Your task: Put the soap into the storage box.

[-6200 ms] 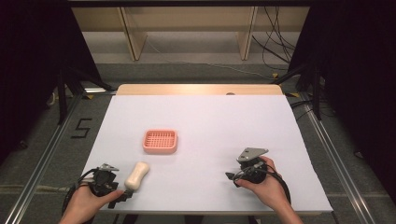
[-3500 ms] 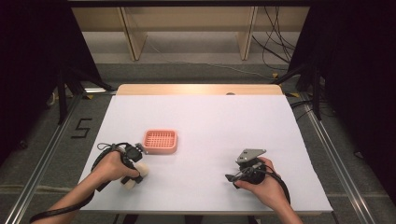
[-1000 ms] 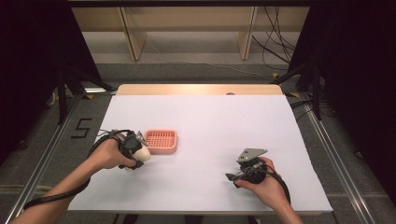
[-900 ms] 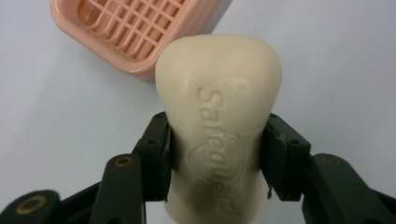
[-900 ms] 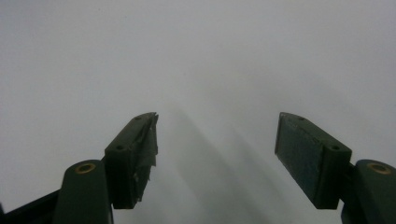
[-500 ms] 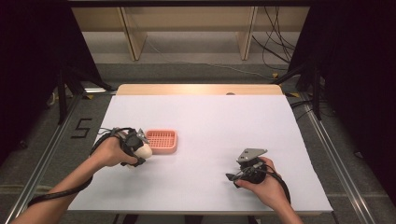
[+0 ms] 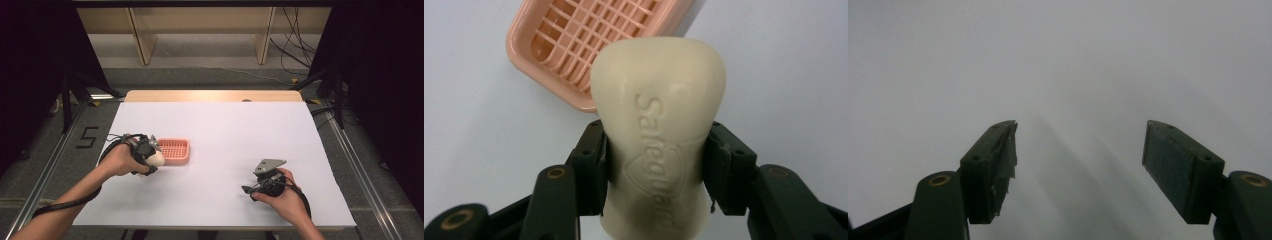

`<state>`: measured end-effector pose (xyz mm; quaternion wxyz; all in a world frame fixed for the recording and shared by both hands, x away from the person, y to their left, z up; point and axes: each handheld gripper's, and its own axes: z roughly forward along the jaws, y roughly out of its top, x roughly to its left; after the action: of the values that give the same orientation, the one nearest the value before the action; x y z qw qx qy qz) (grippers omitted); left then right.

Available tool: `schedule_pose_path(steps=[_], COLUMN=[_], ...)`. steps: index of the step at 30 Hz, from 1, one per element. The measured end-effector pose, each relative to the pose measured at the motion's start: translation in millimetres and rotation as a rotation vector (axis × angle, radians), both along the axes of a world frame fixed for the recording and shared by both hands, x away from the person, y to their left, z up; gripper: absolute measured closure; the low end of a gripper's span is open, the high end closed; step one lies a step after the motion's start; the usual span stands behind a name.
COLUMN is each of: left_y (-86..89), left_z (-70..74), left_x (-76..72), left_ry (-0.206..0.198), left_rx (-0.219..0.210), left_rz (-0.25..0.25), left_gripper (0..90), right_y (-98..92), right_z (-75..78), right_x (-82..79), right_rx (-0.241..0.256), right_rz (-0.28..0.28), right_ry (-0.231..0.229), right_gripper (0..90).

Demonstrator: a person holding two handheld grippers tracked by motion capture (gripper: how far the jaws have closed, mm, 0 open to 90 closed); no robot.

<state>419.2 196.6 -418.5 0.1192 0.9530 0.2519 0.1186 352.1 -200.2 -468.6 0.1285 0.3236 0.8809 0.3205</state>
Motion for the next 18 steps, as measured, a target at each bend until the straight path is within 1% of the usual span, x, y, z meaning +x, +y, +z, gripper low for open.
schedule_pose_path(steps=[1,3,4,5,6,8,9,10,14,16,17,18], left_y=[-0.3,-0.6,-0.8,-1.1,-1.2,-2.0,-2.6,-2.6,-4.1,-4.5,-4.6,-4.8], left_z=[0.0,0.9,1.1,1.3,1.8,2.1,2.1,2.7,1.7,1.7,2.1,2.0], left_x=[-0.2,1.2,1.3,1.7,2.7,2.8,2.9,4.3,4.8,5.9,7.0,7.3], left_ry=[0.003,-0.002,-0.001,-0.002,-0.008,-0.006,-0.005,-0.008,-0.002,-0.004,-0.006,-0.006], left_rx=[-0.005,-0.003,-0.008,-0.011,-0.008,-0.013,-0.019,-0.014,-0.028,-0.026,-0.019,-0.021], left_rz=[0.010,0.002,0.007,0.008,-0.003,0.004,0.009,-0.003,0.005,0.003,-0.006,-0.003], left_gripper=[49.3,49.3,49.3,49.3,49.3,49.3,49.3,49.3,49.3,49.4,49.3,49.3], right_y=[0.2,0.2,0.1,0.6,0.2,0.1,0.7,0.1,0.2,0.0,0.0,0.0], right_z=[0.1,0.1,0.2,-1.1,-0.9,-0.6,-0.8,-0.7,-0.8,-0.8,-1.0,-1.1], right_x=[-0.1,-0.2,-0.1,-0.1,0.1,0.0,-0.8,0.0,-0.1,0.1,0.3,0.3], right_rx=[0.000,0.001,0.001,0.010,0.008,0.009,0.013,0.009,0.009,0.009,0.009,0.010], right_rz=[0.000,-0.001,-0.001,-0.007,-0.005,-0.006,-0.012,-0.007,-0.006,-0.007,-0.006,-0.007], right_ry=[0.000,0.000,0.000,-0.013,-0.014,-0.016,-0.008,-0.016,-0.016,-0.016,-0.017,-0.016], right_gripper=[30.6,30.7,30.6,30.6,30.6,30.7,30.7,30.6,30.7,30.7,30.6,30.7])
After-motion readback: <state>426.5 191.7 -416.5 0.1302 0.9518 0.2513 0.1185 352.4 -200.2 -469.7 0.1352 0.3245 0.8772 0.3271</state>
